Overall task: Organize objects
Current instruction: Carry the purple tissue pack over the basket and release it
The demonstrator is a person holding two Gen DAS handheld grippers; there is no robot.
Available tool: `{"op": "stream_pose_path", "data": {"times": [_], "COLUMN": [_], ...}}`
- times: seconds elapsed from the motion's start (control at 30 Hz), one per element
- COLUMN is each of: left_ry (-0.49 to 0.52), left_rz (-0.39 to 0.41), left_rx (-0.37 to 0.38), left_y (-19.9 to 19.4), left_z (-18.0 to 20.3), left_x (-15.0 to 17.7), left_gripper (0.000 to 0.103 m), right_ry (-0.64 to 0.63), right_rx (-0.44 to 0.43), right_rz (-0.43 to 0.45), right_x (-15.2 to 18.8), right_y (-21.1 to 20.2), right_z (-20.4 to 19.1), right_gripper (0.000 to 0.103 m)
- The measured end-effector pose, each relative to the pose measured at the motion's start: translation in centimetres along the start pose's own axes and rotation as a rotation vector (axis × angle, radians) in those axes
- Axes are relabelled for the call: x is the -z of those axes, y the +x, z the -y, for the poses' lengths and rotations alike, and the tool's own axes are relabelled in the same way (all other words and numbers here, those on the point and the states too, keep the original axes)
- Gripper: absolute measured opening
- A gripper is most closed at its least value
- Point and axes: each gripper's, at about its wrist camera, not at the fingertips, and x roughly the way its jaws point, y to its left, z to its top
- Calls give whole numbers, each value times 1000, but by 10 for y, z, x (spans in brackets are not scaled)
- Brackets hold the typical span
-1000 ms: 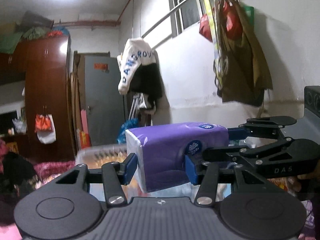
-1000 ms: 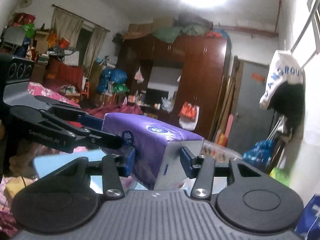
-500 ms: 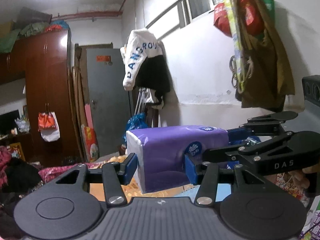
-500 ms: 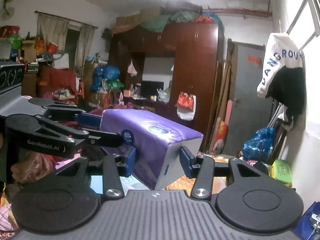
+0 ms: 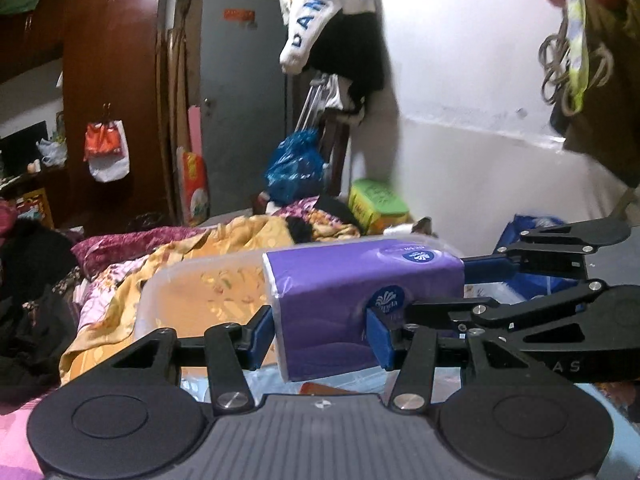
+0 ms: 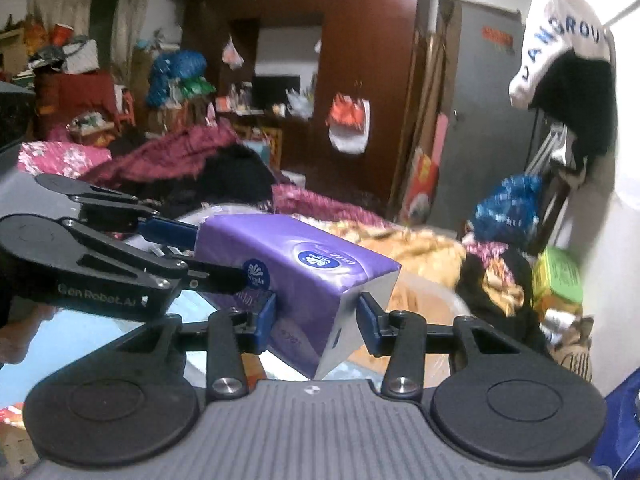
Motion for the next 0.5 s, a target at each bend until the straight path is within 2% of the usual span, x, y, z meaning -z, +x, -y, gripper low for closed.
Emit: {"op": "stream_pose_path", "data": {"times": [0.17,0.27,0.3,0.33,0.37,0.4,0.43,0.5], "left_ry": [7,8,4,-11,-21,-30,-35,-43], "left_rz": [-6,33,50,77,99,124,128,114], "left_rx": [-36,-104,-119,-126,-124,-115,-112,-124], "left_y": [4,-12,-23,-41,-56,-76,-89,-118], "left_z": [1,1,0,-3,-4,-5,-4,1], "left_x": [7,7,8,12,16,24,30,50], "left_gripper": [54,57,62,70,74,80,83,83], "right_ry": [35,18,16,10,2,1,16,80], "right_rx": [-17,2,25,69,89,97,110,86], "right_rz": [-34,-38,-23,7,37,66,98,137], "right_x": [11,9,7,9,8,12,19,38], "right_y": [8,4,-2,-15,-27,-40,-58,-93], "right_z": [7,6,3,1,1,1,1,2], "right_gripper": [46,45,53,70,80,97,103,103]}}
